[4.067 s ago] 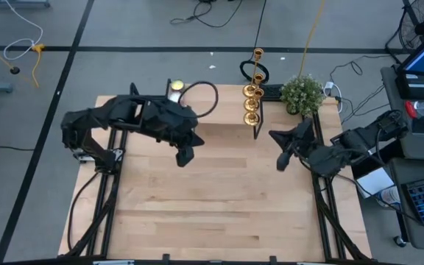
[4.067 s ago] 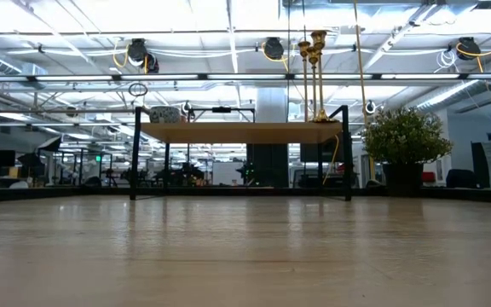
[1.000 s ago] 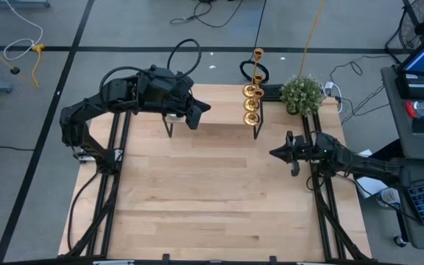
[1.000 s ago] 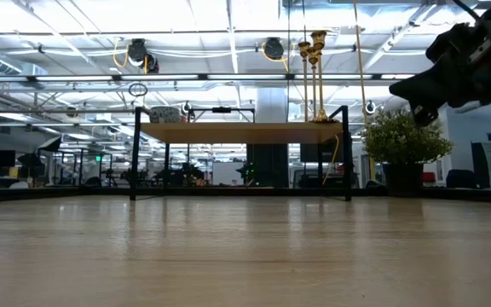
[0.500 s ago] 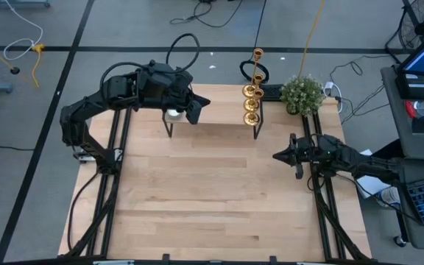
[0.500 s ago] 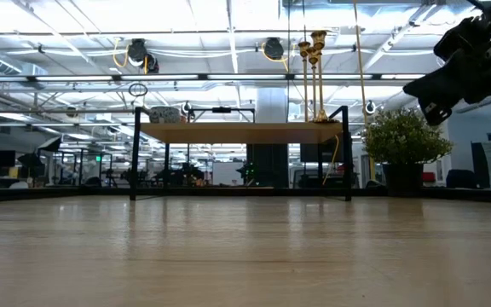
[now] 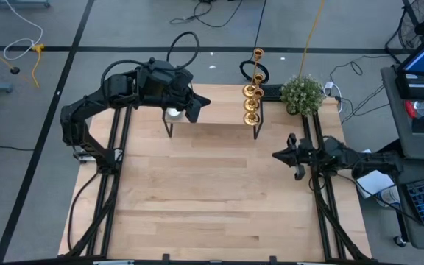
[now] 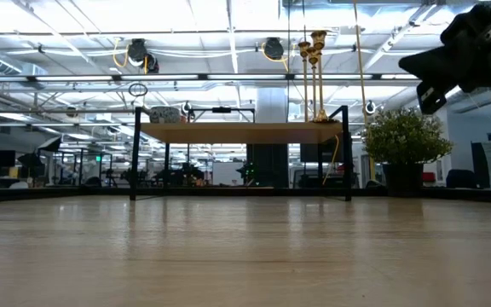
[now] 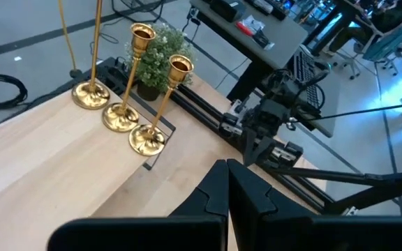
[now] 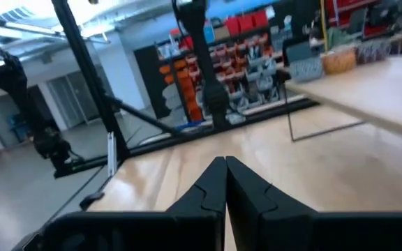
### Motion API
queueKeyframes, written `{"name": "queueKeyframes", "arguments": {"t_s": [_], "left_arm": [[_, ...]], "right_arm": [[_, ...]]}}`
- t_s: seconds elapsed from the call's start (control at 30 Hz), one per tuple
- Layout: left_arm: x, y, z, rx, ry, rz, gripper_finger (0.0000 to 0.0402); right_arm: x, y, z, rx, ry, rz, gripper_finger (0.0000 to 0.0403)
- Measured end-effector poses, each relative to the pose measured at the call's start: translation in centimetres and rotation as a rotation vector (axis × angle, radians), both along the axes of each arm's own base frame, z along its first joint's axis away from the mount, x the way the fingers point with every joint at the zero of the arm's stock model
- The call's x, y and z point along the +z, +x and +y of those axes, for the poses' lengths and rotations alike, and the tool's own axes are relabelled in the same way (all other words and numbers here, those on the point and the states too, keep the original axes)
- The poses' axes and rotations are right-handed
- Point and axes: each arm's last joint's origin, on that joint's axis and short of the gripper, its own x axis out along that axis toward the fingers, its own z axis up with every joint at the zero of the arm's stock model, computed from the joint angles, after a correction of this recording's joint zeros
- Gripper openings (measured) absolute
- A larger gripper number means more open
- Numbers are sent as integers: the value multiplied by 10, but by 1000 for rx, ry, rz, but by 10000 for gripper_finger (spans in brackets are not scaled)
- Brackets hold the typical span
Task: Pick & Place candle stick holders
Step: Return to Home Position
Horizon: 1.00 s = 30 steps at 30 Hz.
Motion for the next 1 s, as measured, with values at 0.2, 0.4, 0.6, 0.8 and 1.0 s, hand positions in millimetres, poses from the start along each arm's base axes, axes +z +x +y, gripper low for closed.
{"name": "queueKeyframes", "arguments": {"t_s": [0.2, 0.4, 0.6, 0.8, 1.0], "left_arm": [[0, 0, 0, -24, 47, 12, 1], [1, -12, 1, -53, 59, 51, 1], [24, -68, -26, 57, 141, 58, 1], [29, -104, -60, 157, 232, 72, 1], [-11, -114, -79, 140, 231, 137, 0]], "right_arm": [[-2, 0, 2, 24, 28, 22, 0], [-3, 0, 2, 24, 44, 35, 0], [-3, 0, 2, 26, 79, 33, 2], [-3, 0, 2, 29, 133, 32, 3], [1, 0, 2, 36, 199, -5, 3]]}}
